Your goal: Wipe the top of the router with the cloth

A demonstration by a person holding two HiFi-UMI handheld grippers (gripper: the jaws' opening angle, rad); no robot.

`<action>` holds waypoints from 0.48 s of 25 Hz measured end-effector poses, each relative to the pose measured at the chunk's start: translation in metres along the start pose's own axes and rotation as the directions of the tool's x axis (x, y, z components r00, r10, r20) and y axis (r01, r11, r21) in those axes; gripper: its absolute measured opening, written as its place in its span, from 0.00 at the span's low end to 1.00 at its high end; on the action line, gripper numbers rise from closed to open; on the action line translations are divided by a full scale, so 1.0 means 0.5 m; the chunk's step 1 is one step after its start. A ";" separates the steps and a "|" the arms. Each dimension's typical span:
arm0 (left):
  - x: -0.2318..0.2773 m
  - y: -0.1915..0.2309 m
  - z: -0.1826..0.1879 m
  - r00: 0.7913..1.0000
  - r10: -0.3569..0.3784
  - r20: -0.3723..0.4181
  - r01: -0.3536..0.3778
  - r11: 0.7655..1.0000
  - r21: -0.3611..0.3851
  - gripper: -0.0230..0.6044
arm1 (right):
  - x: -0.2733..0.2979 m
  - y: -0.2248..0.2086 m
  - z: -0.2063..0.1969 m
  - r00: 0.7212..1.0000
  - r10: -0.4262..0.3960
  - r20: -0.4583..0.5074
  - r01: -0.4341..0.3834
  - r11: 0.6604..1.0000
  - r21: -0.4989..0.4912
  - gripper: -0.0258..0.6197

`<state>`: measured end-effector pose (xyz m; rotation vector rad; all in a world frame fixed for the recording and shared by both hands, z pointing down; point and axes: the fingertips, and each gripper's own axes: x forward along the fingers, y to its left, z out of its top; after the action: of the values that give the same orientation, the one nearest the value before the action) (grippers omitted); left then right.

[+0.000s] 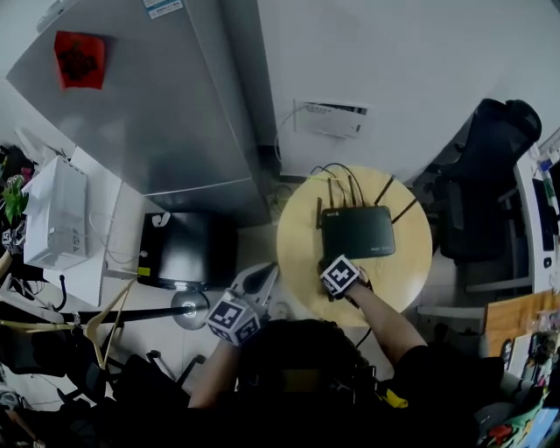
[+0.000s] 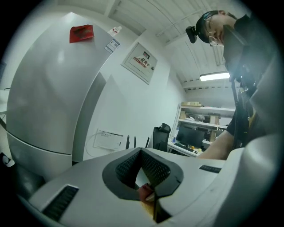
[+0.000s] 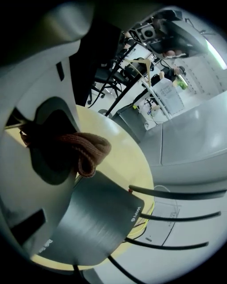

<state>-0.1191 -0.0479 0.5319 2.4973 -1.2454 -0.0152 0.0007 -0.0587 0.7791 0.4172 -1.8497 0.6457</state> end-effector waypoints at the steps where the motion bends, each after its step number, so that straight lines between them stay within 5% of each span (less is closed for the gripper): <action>1: 0.006 -0.006 -0.001 1.000 0.011 0.001 -0.011 1.000 0.001 0.03 | -0.008 0.001 0.008 1.000 -0.003 0.024 0.004 1.000 -0.020 0.14; 6: 0.041 -0.025 0.000 1.000 0.028 0.011 -0.028 0.999 -0.017 0.03 | -0.034 0.014 0.021 0.995 0.041 0.096 -0.037 0.999 -0.035 0.14; 12: 0.082 0.000 0.000 0.995 -0.098 -0.027 0.098 0.995 0.002 0.03 | -0.050 0.045 0.053 0.984 0.031 0.176 -0.035 0.999 0.019 0.14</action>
<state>-0.0937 -0.0797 0.5380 2.5508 -1.1126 -0.0033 -0.0228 -0.0575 0.7431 0.4712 -2.0223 0.6702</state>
